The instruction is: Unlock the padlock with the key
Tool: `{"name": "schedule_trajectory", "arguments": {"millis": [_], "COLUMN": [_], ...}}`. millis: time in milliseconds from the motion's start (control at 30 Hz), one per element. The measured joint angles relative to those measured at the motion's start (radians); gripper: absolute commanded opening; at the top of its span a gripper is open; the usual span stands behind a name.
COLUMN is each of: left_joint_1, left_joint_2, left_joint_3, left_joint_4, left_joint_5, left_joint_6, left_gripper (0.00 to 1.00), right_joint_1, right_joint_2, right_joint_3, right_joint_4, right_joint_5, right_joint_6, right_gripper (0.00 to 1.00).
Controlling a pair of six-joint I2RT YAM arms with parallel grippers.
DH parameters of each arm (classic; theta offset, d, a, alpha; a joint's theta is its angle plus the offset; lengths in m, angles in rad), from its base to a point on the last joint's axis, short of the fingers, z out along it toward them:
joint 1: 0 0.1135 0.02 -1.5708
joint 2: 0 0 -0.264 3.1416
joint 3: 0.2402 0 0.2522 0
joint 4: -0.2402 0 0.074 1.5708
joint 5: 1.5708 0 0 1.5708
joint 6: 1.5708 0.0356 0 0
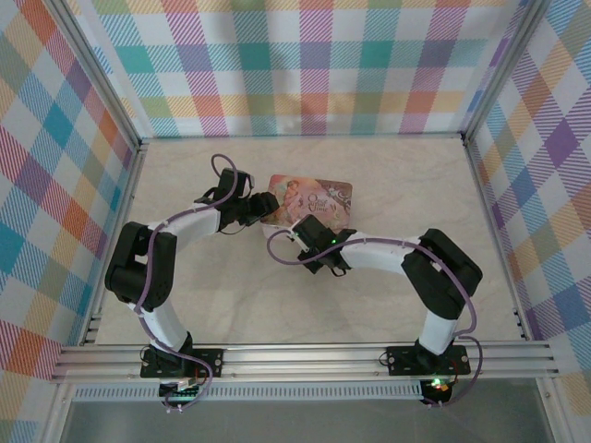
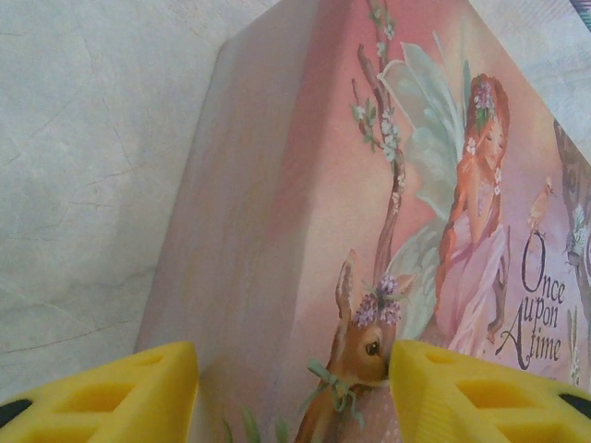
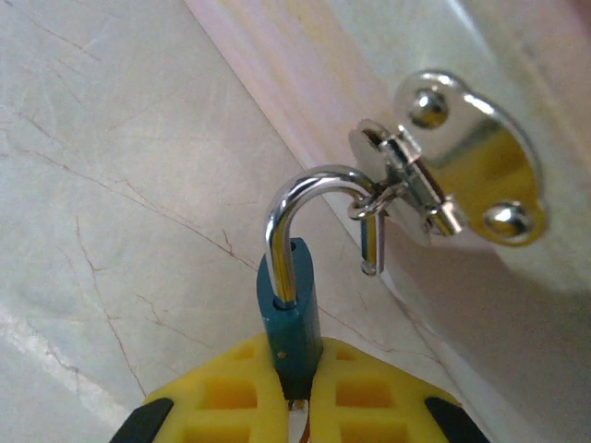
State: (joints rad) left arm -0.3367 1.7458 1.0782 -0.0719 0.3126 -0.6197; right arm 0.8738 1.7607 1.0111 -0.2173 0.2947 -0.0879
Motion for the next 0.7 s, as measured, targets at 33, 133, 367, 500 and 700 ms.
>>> {"name": "schedule_trajectory", "arguments": {"millis": [33, 133, 367, 500, 700], "left_joint_1": [0.000, 0.000, 0.000, 0.000, 0.000], "left_joint_2": [0.000, 0.000, 0.000, 0.009, 0.013], "left_joint_3": [0.000, 0.000, 0.000, 0.000, 0.000], "left_joint_4": [0.000, 0.000, 0.001, 0.014, 0.027], "left_joint_5": [0.000, 0.001, 0.013, 0.032, 0.046], "left_joint_6": [0.000, 0.000, -0.005, -0.019, -0.034], "left_gripper": [0.57, 0.57, 0.56, 0.55, 0.55], "right_joint_1": [0.000, 0.000, 0.000, 0.000, 0.005], "right_joint_2": [-0.003, -0.004, -0.004, -0.004, -0.004], "right_joint_3": [0.000, 0.000, 0.008, 0.031, 0.079], "right_joint_4": [-0.001, -0.003, -0.016, -0.024, -0.032], "right_joint_5": [0.000, -0.004, -0.025, -0.043, -0.070], "right_joint_6": [-0.016, -0.064, -0.140, -0.174, -0.217], "right_gripper": [0.00, 0.00, 0.00, 0.00, 0.00]}}
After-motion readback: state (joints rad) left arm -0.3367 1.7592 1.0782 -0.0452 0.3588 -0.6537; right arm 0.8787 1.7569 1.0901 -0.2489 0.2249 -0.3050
